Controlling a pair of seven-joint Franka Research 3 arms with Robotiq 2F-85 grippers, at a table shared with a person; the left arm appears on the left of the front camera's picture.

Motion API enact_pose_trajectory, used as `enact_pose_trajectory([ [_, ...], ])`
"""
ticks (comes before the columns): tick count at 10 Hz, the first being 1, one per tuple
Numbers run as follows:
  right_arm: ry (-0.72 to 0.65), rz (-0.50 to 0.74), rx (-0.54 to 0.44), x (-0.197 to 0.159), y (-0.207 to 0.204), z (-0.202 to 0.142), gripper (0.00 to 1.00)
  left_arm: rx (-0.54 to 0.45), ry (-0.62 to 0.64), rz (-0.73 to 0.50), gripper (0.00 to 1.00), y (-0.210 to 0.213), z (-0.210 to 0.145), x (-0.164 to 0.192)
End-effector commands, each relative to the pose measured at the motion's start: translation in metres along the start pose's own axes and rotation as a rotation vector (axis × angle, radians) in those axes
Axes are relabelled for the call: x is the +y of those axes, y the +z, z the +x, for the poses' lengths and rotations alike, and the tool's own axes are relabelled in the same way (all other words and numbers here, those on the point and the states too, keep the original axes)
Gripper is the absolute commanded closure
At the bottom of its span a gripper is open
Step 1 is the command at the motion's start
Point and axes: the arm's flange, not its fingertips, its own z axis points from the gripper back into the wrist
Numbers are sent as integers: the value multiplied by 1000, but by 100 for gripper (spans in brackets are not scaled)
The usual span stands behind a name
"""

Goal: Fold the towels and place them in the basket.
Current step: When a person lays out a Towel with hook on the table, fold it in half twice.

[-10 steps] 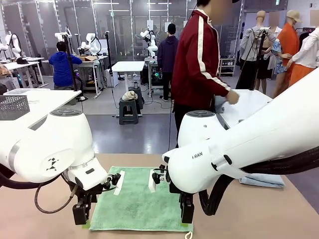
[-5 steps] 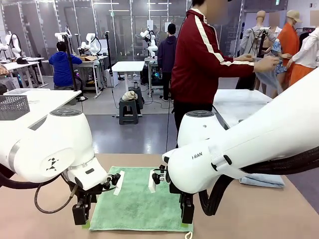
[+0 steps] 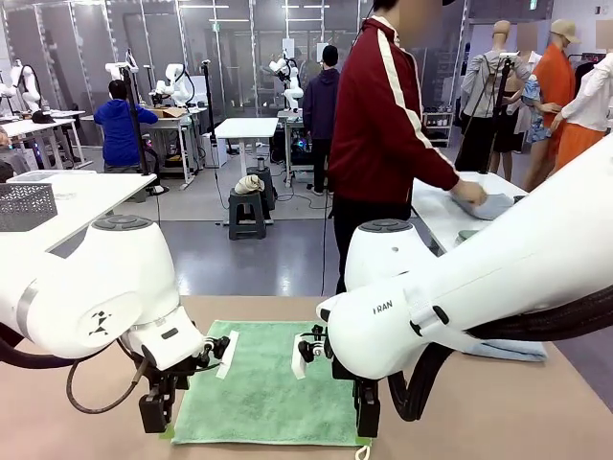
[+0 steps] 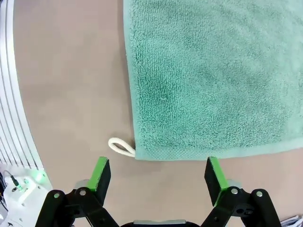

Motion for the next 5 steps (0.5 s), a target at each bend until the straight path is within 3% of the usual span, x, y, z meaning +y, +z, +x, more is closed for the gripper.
enact_pose_trajectory([
  [1, -32, -16, 24, 0, -8, 5, 0, -25, -31, 9, 0, -16, -2, 5],
  [5, -35, -13, 44, -1, -15, 9, 0, -14, -19, -3, 0, -32, 5, 8],
])
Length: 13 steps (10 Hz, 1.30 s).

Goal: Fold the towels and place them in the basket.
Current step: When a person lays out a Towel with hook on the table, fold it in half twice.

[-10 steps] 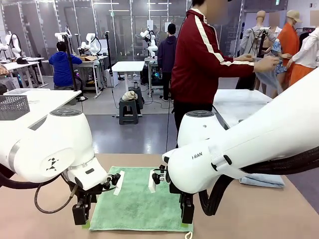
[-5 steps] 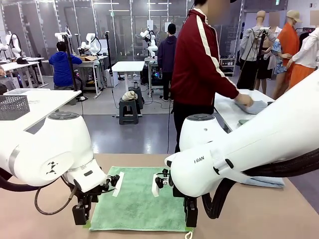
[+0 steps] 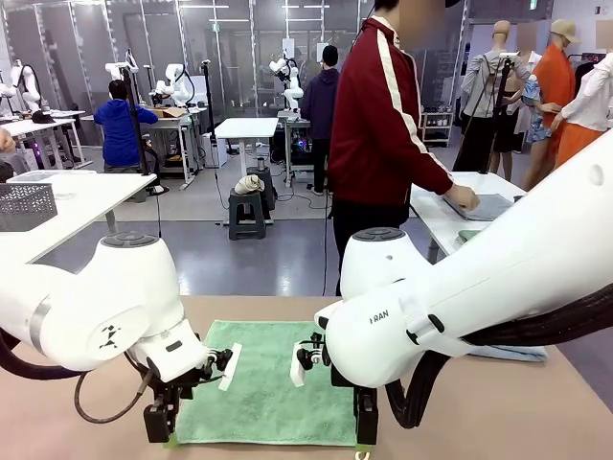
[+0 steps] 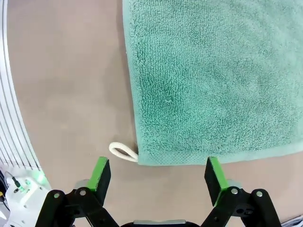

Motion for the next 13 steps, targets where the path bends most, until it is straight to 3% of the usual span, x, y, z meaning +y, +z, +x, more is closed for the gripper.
enact_pose_trajectory([
  [1, -18, -16, 17, -3, -5, 7, 0, -10, 11, 9, 0, -7, 5, 4],
  [13, -1, 14, 27, -10, -23, 8, 0, -7, 29, 6, 0, -19, 7, 10],
])
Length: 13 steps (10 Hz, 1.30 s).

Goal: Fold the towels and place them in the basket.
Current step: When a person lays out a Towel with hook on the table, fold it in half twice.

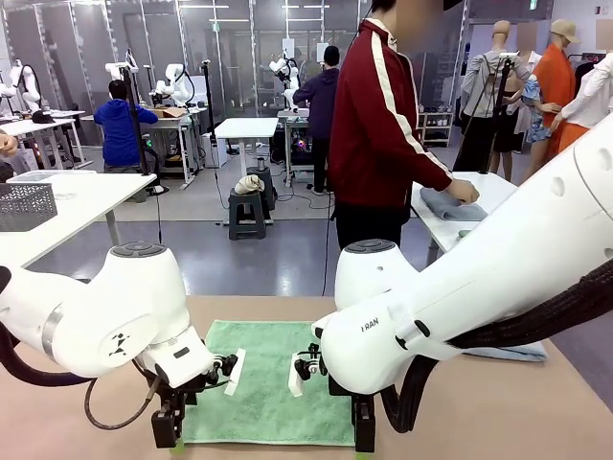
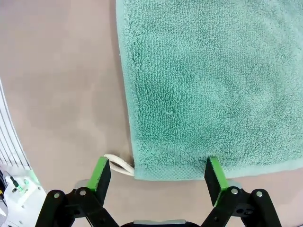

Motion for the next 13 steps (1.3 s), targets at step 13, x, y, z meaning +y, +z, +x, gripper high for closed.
enact_pose_trajectory([
  [13, -32, -45, 15, -2, 3, 3, 41, 5, -12, 30, 55, 2, 6, 3],
])
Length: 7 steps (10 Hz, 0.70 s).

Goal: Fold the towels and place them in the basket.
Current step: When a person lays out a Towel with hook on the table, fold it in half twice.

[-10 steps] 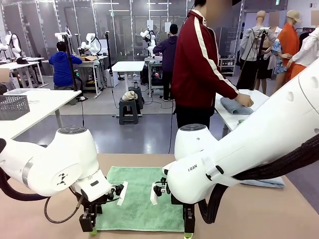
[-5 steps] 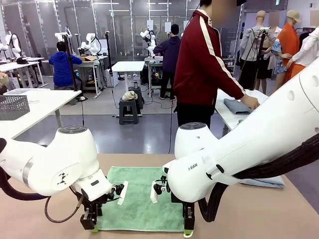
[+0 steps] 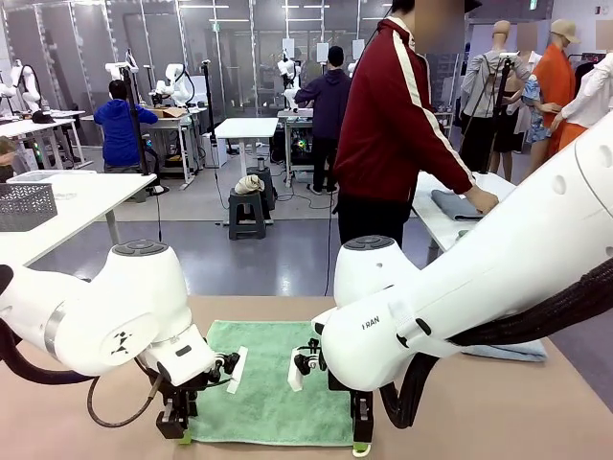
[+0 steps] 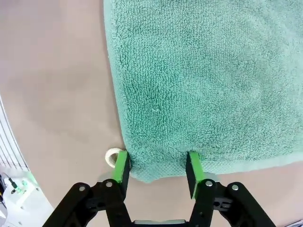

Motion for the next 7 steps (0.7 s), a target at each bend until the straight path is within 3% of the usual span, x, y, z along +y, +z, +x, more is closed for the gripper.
enact_pose_trajectory([
  [1, -21, -20, 17, 3, -1, 4, 41, 5, -8, 3, 59, 4, 4, 1],
  [4, -17, -10, 15, 3, 1, 3, 41, 8, -6, -10, 57, 11, 2, 3],
  [5, -15, -14, 11, 2, 2, 3, 57, 14, -6, -15, 79, 10, 2, 3],
  [6, -20, -11, 8, 2, 2, 3, 60, 18, -6, -22, 77, 10, 3, 4],
  [7, -23, -8, 5, 2, 3, 3, 77, 20, -6, -28, 99, 10, 3, 5],
])
